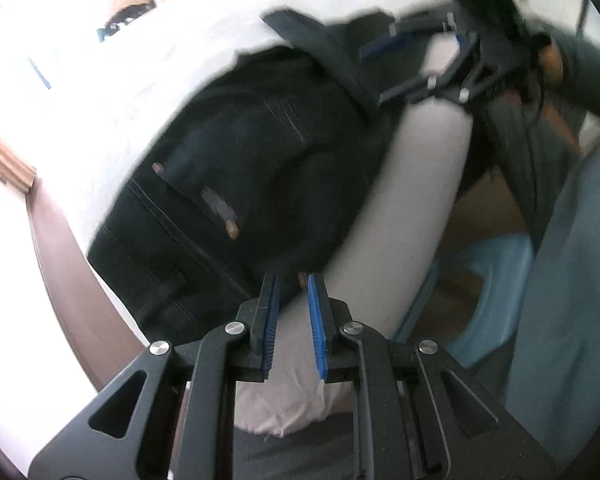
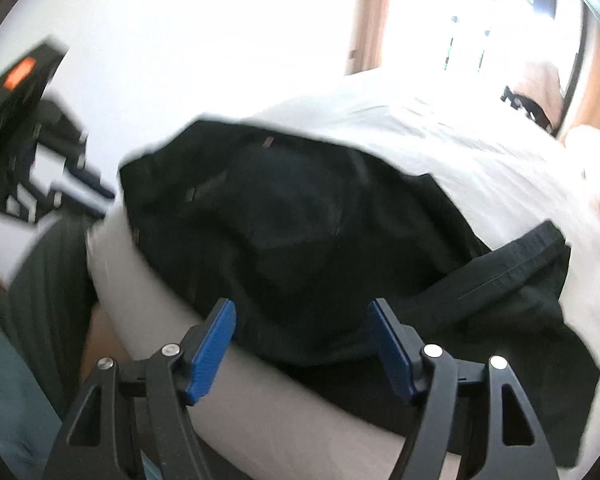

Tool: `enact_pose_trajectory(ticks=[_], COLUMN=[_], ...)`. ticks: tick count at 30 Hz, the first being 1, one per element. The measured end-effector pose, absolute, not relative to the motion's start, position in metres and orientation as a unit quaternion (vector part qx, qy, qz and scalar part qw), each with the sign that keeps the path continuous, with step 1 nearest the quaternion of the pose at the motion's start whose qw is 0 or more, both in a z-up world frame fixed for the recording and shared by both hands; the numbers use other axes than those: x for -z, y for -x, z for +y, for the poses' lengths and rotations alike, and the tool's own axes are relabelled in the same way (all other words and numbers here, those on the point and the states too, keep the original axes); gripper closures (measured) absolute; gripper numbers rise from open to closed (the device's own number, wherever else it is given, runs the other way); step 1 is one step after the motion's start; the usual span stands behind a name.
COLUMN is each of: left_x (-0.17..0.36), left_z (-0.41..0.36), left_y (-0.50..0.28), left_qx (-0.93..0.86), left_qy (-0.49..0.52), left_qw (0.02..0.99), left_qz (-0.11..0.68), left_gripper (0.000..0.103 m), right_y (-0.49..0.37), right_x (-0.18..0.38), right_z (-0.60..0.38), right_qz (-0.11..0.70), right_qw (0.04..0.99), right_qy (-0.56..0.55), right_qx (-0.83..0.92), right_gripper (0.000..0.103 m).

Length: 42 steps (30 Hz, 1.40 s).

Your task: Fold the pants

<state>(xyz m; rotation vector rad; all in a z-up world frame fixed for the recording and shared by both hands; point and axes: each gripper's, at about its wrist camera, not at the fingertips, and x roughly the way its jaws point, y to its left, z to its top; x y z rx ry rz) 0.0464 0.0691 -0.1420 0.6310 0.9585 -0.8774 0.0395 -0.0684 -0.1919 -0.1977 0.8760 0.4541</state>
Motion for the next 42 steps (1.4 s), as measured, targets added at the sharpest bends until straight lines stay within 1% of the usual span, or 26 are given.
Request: enact_pose_trajectory(ticks=[2,4,7,8,11,14,18,21,25,29,33,38,40,41,42], left_x=[0.132,0.130,0.145,0.153,0.173,0.182,0.202,0.219,0.231,0.238,0.239,0.239,0.239,0.239,0.239], left_z=[0.060,0.047,0.016,0.007,-0.020,-0.043,-0.058,-0.060,-0.058,-0.051,-0.046,-0.047,-0.046,-0.046,-0.046], left_y=[-0.057,-0.068,-0.086,-0.093,-0.107,-0.119,-0.141,-0.153,-0.161,-0.163,-0.160,-0.160,-0.159,-0.159,-0.158], left_qx=[0.406,0.403,0.405,0.403,0.398,0.400,0.378,0.374,0.376,0.372,0.370,0.371,0.371,0.370,0.369], left_qy=[-0.250,-0.230,-0.212,-0.205,-0.194,-0.178,-0.156,-0.145,-0.120,-0.108,-0.105,-0.105,-0.106,-0.107,-0.108], left_qw=[0.764,0.775,0.776,0.774,0.770,0.773,0.772,0.766,0.766,0.768,0.769,0.769,0.768,0.768,0.768], left_qz=[0.434,0.428,0.435,0.443,0.459,0.460,0.486,0.502,0.508,0.510,0.510,0.510,0.511,0.511,0.512], left_gripper=[0.089,0.089,0.089,0.089,0.089,0.089,0.089,0.089,0.089,0.089,0.089,0.089,0.089,0.089,0.089], right_y=[-0.052,-0.060,-0.061,-0.056,-0.049,-0.059,-0.109,-0.145,-0.193,-0.222,-0.245,-0.255,-0.259,-0.263,-0.266], right_x=[0.197,0.216,0.257,0.262,0.243,0.206,0.166,0.164,0.202,0.246,0.276,0.283,0.283,0.283,0.284], right_z=[-0.069,-0.068,-0.065,-0.069,-0.092,-0.139,-0.256,-0.333,-0.401,-0.422,-0.423,-0.425,-0.429,-0.428,-0.431], right_qz=[0.428,0.448,0.502,0.500,0.493,0.450,0.395,0.356,0.367,0.371,0.385,0.382,0.381,0.383,0.386], right_qw=[0.875,0.865,0.836,0.838,0.841,0.868,0.888,0.880,0.834,0.797,0.778,0.778,0.780,0.780,0.781], right_qy=[0.055,0.039,0.047,0.044,-0.007,-0.066,-0.208,-0.306,-0.411,-0.477,-0.496,-0.499,-0.497,-0.494,-0.491], right_qx=[-0.220,-0.224,-0.217,-0.214,-0.222,-0.200,-0.113,-0.070,-0.032,-0.008,-0.006,-0.010,-0.013,-0.020,-0.023], right_gripper=[0.031,0.031,0.031,0.031,0.032,0.031,0.031,0.031,0.032,0.032,0.032,0.032,0.037,0.044,0.056])
